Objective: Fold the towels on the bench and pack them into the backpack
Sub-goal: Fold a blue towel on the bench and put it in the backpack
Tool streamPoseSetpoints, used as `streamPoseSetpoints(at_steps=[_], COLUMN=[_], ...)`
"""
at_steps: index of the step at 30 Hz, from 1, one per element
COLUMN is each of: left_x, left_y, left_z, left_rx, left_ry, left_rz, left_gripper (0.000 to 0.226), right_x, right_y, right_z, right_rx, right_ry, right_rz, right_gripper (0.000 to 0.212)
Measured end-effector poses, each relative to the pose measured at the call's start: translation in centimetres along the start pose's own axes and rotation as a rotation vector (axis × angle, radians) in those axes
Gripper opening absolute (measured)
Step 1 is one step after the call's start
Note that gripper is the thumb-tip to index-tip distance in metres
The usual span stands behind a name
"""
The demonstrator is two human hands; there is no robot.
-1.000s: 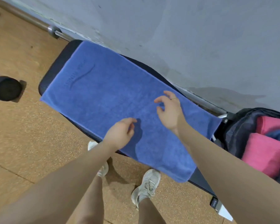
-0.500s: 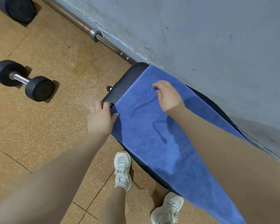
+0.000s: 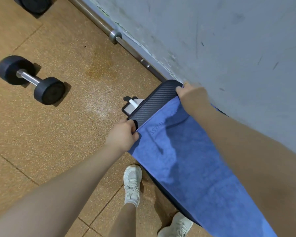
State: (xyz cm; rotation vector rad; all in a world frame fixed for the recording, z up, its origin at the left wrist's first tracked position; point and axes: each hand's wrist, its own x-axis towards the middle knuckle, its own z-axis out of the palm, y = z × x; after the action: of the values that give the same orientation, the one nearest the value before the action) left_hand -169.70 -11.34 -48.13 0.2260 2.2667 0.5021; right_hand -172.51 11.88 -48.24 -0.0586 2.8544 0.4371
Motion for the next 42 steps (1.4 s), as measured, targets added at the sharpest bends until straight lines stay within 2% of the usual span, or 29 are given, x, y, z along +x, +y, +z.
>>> streamPoseSetpoints(at_steps=[3,6,8,9,10,15,18,20,21,23,24,26,30,35,37,39,42], left_x=[0.1,0.0,-0.3,-0.6,-0.9,-2.3,-3.8,-5.4,-6.3,-8.2,-9.0,-10.7,-13.8,-16.5,-16.7,-16.3,-16.1], left_y=[-0.2,-1.0,-1.8,-2.1,-2.3,-2.5,-2.1,-1.2,-0.7,0.5,1.1,2.2,5.0,10.0,11.6,13.0,15.3], left_z=[-0.7,-1.2,-1.7,-2.0,-2.4,-5.2,-6.1,-5.4,-4.8,-3.1,-2.1,-0.1,4.1,9.8,12.1,14.3,17.0], left_rx=[-0.069,-0.131,-0.208,-0.237,-0.261,-0.503,-0.561,-0.583,-0.584,-0.531,-0.475,-0.376,-0.338,-0.280,-0.175,-0.093,-0.110], left_ry=[-0.015,0.032,0.097,0.136,0.182,0.528,0.601,0.558,0.523,0.450,0.424,0.378,0.209,0.166,0.061,-0.100,-0.317], left_rz=[-0.013,-0.052,-0.084,-0.091,-0.098,-0.179,-0.104,-0.006,0.042,0.116,0.139,0.174,0.295,0.503,0.620,0.686,0.727], left_gripper=[0.011,0.018,0.023,0.022,0.019,0.006,0.005,0.011,0.014,0.013,0.011,0.008,0.013,0.014,0.009,0.004,0.014], right_x=[0.2,0.0,0.3,0.8,1.2,2.2,1.4,0.0,-1.1,-4.0,-5.8,-9.4,-16.4,-23.3,-25.7,-27.9,-30.7], right_y=[1.4,1.4,1.1,1.1,1.0,-0.3,-0.1,0.5,0.9,1.8,2.2,3.0,5.6,9.8,11.4,12.1,12.3], right_z=[0.1,-1.2,-2.2,-2.2,-2.3,-5.7,-7.6,-7.8,-7.5,-6.7,-6.4,-5.7,-4.1,-2.3,-0.9,1.3,5.4], right_rx=[-0.045,0.110,0.241,0.362,0.485,1.016,1.229,1.312,1.340,1.387,1.378,1.350,1.352,1.521,1.525,1.535,1.581], right_ry=[-0.016,-0.043,-0.114,-0.152,-0.186,0.031,0.107,0.145,0.154,0.132,0.112,0.099,0.165,0.202,0.212,0.165,0.094], right_rz=[0.017,0.154,0.261,0.313,0.359,0.439,0.526,0.593,0.631,0.680,0.683,0.690,0.732,0.888,0.900,0.926,0.951], right_gripper=[0.043,0.046,0.023,0.019,0.023,0.034,0.023,0.032,0.031,0.015,0.017,0.026,0.043,0.061,0.069,0.069,0.048])
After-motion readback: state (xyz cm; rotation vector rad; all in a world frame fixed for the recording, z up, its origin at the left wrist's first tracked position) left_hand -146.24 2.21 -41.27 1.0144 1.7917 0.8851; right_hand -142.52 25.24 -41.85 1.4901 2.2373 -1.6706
